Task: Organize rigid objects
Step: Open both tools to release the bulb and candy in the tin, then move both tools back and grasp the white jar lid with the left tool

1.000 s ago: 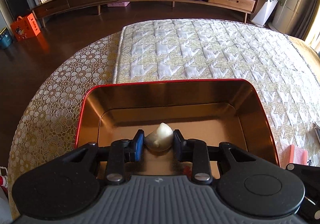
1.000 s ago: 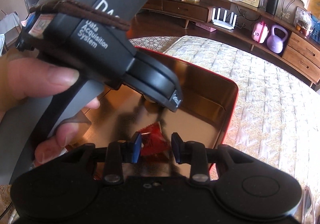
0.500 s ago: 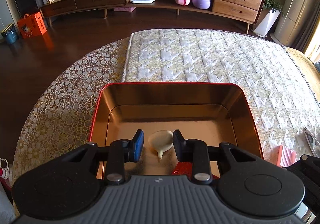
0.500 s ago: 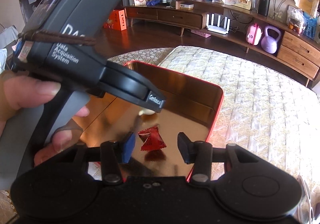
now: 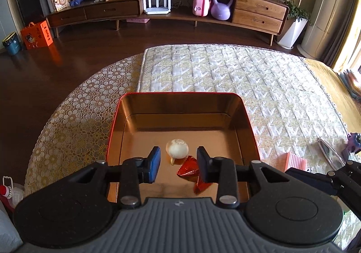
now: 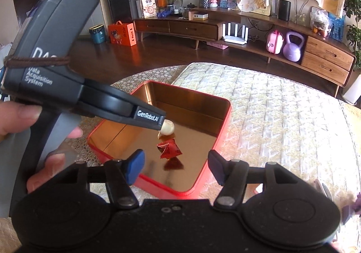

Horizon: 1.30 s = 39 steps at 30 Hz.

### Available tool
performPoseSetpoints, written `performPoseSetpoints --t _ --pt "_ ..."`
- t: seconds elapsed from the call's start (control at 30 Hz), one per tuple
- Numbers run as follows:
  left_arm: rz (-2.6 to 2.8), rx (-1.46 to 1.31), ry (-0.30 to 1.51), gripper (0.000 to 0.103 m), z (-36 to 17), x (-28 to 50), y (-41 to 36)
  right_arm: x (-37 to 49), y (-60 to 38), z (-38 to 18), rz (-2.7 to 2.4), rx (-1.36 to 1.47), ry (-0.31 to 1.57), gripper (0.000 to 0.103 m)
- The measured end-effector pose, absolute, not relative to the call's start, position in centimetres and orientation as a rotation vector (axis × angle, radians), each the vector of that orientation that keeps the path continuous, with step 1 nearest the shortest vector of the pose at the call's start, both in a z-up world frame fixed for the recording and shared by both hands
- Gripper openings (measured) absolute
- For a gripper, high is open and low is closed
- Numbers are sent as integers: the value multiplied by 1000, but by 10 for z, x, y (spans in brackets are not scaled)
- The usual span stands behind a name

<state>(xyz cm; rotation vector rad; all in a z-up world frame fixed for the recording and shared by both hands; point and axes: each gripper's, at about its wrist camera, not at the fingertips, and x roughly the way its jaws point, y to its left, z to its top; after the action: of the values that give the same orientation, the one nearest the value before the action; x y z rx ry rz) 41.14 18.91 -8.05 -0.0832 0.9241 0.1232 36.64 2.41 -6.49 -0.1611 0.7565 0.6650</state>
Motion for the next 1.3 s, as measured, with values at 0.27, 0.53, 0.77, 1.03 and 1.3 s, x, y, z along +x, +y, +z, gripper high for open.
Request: performPoseSetpoints --t 0.27,0.53,0.77,1.03,1.3 --pt "121 -63 881 56 -58 384 171 344 -6 -49 666 -117 732 75" --pt "123 -44 841 67 -38 354 153 318 -43 -34 662 -77 699 87" --pt "120 -29 815 67 -24 328 135 291 -79 -23 638 -32 661 100" --pt "95 -39 773 76 -13 293 112 263 -121 -16 603 21 635 103" --pt "75 -27 728 79 -7 259 85 233 -164 -19 546 53 607 103"
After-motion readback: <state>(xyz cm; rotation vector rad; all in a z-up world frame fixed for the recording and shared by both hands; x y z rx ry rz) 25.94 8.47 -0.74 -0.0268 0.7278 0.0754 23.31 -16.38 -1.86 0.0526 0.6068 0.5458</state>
